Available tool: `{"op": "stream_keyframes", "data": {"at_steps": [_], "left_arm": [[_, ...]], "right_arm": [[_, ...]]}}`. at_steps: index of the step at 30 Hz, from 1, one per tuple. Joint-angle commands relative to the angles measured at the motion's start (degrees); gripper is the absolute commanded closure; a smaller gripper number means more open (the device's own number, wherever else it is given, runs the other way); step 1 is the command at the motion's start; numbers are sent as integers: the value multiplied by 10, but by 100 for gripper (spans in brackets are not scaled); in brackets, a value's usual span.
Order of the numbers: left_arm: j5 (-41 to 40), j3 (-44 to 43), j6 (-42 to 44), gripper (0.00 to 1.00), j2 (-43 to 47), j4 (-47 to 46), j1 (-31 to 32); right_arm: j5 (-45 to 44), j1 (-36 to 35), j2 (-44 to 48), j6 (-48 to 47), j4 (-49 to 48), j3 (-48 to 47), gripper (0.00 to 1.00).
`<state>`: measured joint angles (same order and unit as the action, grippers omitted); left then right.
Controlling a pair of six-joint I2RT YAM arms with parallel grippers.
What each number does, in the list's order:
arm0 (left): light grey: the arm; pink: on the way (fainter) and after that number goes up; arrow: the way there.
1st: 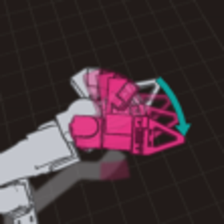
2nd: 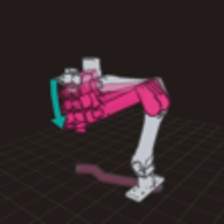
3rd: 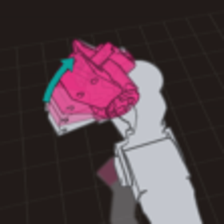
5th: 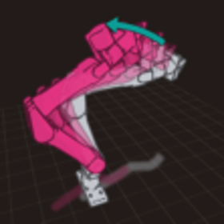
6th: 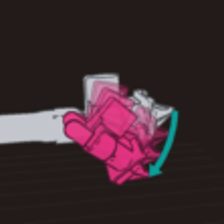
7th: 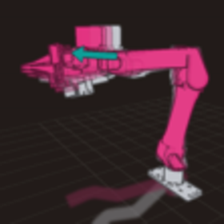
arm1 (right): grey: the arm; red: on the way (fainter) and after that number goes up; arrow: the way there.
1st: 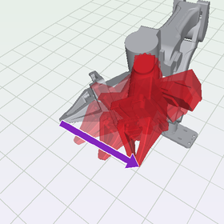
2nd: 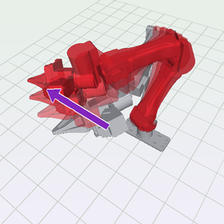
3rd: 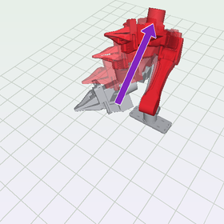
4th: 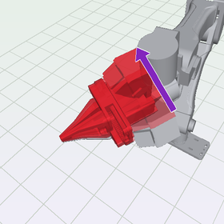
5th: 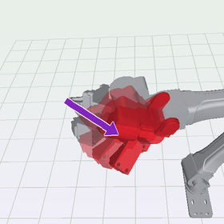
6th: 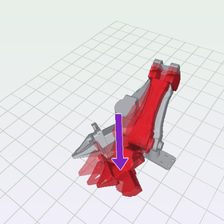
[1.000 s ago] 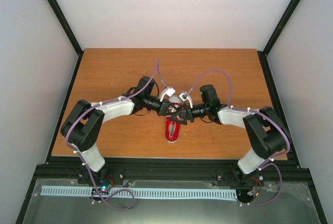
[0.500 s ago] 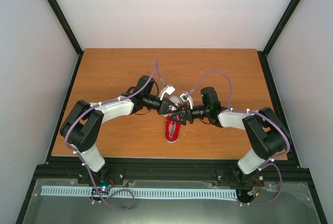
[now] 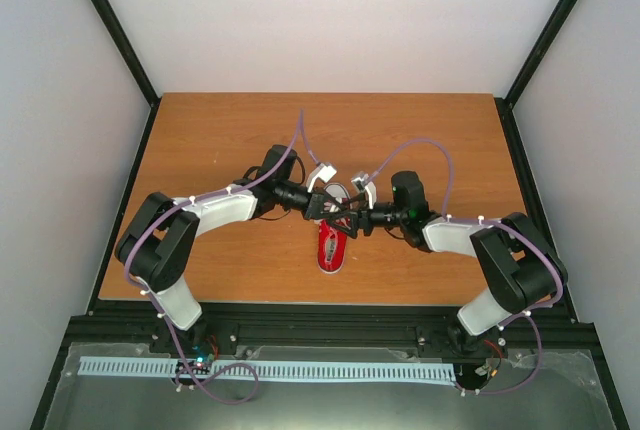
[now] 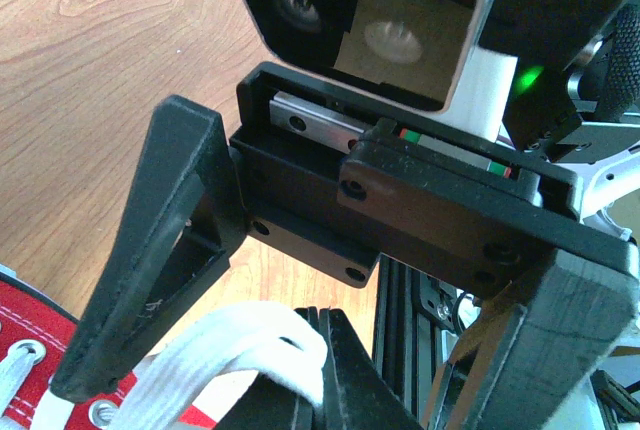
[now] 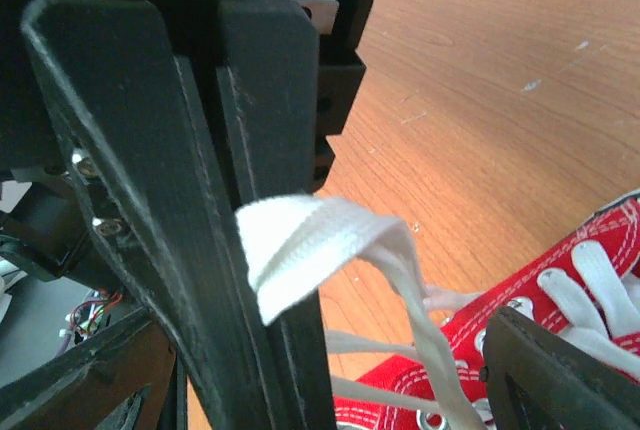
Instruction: Tie the shoes
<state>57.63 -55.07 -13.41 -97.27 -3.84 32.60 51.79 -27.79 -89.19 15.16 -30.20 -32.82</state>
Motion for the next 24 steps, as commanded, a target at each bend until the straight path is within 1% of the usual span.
{"op": "stream_keyframes", "data": {"at_steps": [1, 8, 14, 19, 24], "left_arm": [[34, -8, -3, 99, 11, -19, -3], [43, -10, 1, 99, 7, -12, -3], [27, -5, -18, 99, 9, -30, -3], [28, -4, -20, 99, 5, -31, -3], [25, -3, -16, 99, 10, -26, -3]], "right_arm": [[-4, -6, -10, -3, -48, -19, 16], [35, -19, -42, 0, -76, -39, 17], [25, -24, -48, 9, -107, -27, 21], [14, -24, -51, 10, -110, -24, 34], [-1, -24, -45, 10, -107, -18, 43]]}}
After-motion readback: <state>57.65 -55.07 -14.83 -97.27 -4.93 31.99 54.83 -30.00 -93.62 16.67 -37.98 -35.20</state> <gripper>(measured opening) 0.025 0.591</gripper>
